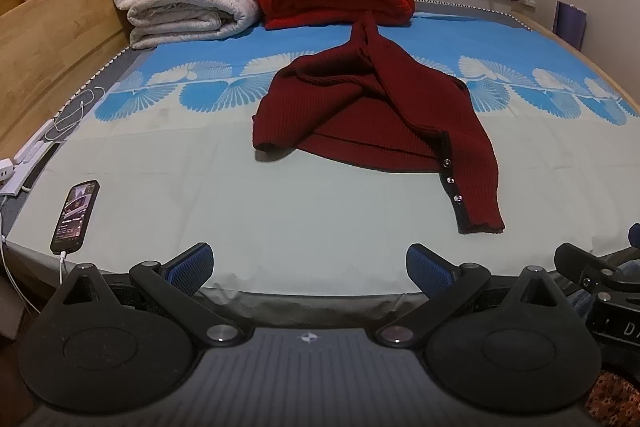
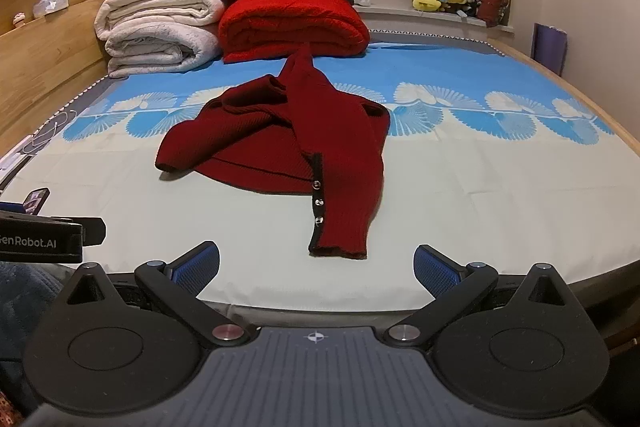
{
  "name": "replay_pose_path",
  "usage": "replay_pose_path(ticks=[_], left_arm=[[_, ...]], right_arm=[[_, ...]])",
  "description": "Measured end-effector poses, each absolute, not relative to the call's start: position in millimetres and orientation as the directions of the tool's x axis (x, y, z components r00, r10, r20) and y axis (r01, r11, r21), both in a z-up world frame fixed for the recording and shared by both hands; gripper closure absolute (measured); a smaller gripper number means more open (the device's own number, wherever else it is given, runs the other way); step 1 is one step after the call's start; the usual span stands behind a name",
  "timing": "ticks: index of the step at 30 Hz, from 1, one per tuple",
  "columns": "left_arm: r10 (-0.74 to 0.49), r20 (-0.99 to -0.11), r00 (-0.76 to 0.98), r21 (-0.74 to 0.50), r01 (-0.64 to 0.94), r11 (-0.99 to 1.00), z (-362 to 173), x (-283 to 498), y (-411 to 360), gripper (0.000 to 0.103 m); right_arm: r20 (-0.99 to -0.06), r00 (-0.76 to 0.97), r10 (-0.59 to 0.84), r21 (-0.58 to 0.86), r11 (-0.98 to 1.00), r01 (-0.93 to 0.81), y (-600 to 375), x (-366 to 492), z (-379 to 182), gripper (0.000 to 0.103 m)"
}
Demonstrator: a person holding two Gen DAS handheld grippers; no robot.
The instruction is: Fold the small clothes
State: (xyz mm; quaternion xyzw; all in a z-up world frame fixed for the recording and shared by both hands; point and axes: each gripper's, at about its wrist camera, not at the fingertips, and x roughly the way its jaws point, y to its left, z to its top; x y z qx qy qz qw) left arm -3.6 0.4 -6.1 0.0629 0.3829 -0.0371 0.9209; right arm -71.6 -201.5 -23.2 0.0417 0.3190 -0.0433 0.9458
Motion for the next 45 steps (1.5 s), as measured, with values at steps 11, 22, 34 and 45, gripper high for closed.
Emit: replay_pose_path(ticks=[11, 22, 34, 45], left_arm=[[-0.015, -0.707, 0.707, 0.090, 0.111, 0.990, -5.8, -4.7, -0.6, 0.000], [-0.013, -0.707, 0.707, 0.088, 0.107, 0.990, -5.5, -4.9, -0.5, 0.000], [-0.012, -0.705, 0.709, 0.087, 0.104, 0.991, -6.2, -4.9, 0.0, 0.000], [-0.013, -0.706, 0.708, 0.086, 0.103, 0.991, -6.4, -5.6, 0.7, 0.000]], right_arm=[[-0.605, 0.794, -0.056, 0.051, 0.993, 0.108, -199.7, -73.3, -21.7, 0.001], [-0.607, 0.793, -0.053, 0.052, 0.993, 0.107, -199.6, -73.2, -21.7, 0.001], [-0.606, 0.794, -0.051, 0.054, 0.993, 0.105, -199.4, -73.3, -21.5, 0.001], [-0.605, 0.795, -0.049, 0.058, 0.993, 0.105, -197.6, -72.9, -21.6, 0.001]])
